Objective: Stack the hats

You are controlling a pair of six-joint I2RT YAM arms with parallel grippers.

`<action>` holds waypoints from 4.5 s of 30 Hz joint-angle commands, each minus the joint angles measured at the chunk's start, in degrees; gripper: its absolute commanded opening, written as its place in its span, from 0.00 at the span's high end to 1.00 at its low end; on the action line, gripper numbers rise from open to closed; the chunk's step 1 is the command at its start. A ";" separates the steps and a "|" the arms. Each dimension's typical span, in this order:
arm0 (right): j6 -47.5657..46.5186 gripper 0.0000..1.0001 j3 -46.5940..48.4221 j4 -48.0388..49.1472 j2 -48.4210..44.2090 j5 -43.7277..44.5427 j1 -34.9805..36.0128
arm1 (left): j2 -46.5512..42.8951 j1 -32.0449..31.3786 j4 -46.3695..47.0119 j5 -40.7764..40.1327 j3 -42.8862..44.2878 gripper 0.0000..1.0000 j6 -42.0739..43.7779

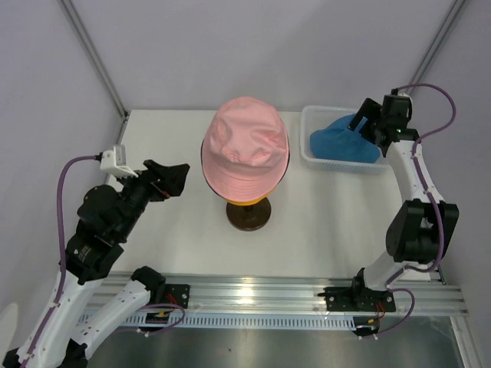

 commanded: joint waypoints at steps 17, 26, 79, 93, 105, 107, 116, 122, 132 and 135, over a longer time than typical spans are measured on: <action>6.96 0.20 0.36 17.27 15.30 -1.68 -6.91 | 7.13 -0.16 -10.35 -6.68 10.86 0.01 6.81; 9.07 0.73 0.64 18.51 18.03 -3.79 -7.09 | 10.38 -0.16 -11.05 -7.55 14.55 0.01 8.82; 24.29 1.00 41.87 9.29 0.10 -48.02 26.57 | -2.19 0.89 2.99 -3.61 8.22 0.01 6.64; 13.03 1.00 34.39 5.15 -0.43 -39.22 27.19 | 13.71 0.81 22.08 13.71 14.29 0.01 -7.69; 9.69 1.00 31.23 5.94 -2.71 -36.58 27.19 | 18.91 0.81 25.69 15.20 14.12 0.03 -23.50; 9.51 1.00 30.70 6.73 -3.24 -36.05 27.19 | 18.82 0.89 26.04 15.99 13.68 0.04 -25.26; 11.09 1.00 24.55 12.18 -6.84 -33.68 27.37 | 18.03 0.89 31.57 19.34 9.90 0.05 -34.67; 11.36 1.00 23.13 13.68 -7.64 -32.36 28.24 | 21.10 0.89 34.91 21.27 10.25 0.16 -38.45; 10.66 1.00 23.66 13.50 -7.46 -31.30 28.77 | 21.90 0.89 34.12 18.81 13.41 0.99 -38.11; 10.57 1.00 24.28 13.07 -7.81 -30.95 28.86 | 21.28 0.63 34.30 17.93 14.38 0.99 -41.16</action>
